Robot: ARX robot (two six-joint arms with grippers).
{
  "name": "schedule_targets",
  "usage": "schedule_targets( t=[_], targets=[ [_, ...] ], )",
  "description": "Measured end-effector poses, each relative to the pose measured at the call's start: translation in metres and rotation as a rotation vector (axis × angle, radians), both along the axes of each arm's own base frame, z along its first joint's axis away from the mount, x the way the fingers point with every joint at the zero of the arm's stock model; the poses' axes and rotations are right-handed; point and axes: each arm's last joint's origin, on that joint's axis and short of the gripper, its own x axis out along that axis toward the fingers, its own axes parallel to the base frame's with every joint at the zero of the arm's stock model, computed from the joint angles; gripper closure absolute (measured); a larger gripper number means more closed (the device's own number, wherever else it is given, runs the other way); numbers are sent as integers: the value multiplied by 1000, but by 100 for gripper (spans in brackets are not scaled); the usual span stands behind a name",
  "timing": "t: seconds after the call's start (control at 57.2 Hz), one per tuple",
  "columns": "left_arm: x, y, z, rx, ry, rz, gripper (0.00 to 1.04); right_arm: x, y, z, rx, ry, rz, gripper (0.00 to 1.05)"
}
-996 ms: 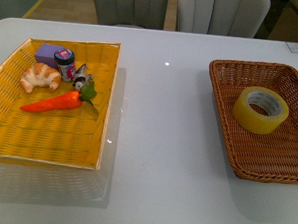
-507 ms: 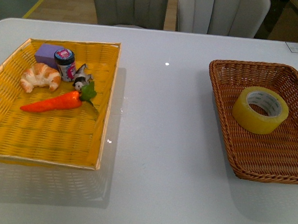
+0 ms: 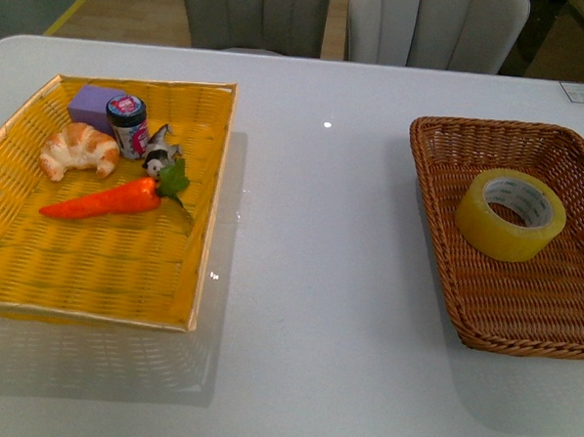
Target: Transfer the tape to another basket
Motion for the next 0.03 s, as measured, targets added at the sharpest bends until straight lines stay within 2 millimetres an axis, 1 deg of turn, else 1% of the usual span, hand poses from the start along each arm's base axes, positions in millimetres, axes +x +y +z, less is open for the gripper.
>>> schedule_targets(
  t=[0.035],
  targets=[
    [0,0,0,0,0,0,9,0,0,0,0,0,0,9]
  ],
)
